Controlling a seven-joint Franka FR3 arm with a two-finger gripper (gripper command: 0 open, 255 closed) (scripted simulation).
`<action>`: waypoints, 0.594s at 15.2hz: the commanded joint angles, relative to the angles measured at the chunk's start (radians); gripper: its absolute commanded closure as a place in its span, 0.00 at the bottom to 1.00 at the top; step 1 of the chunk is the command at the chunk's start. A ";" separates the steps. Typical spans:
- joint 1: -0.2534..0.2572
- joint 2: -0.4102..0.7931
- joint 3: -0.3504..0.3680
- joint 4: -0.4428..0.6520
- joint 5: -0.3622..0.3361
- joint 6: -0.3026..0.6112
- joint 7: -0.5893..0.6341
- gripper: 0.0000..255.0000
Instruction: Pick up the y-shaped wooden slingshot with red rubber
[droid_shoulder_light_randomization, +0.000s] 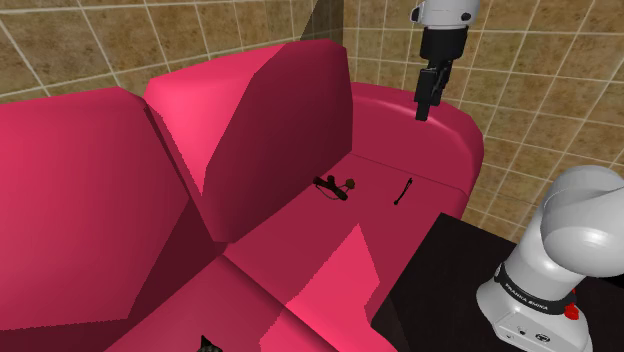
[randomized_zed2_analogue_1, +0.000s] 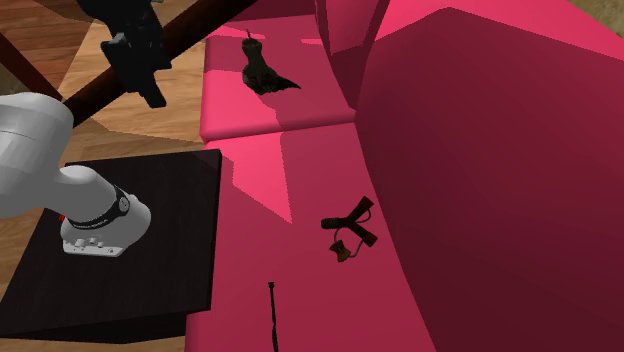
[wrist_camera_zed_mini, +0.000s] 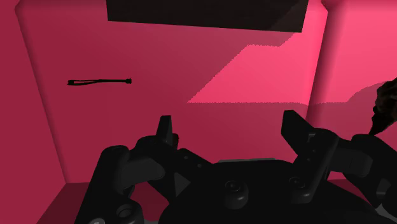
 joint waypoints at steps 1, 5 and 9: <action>0.000 0.000 0.000 0.000 0.000 0.000 0.000 0.00; -0.010 0.062 0.010 -0.075 -0.007 0.149 0.027 0.00; -0.022 0.148 0.019 -0.126 -0.016 0.299 0.057 0.00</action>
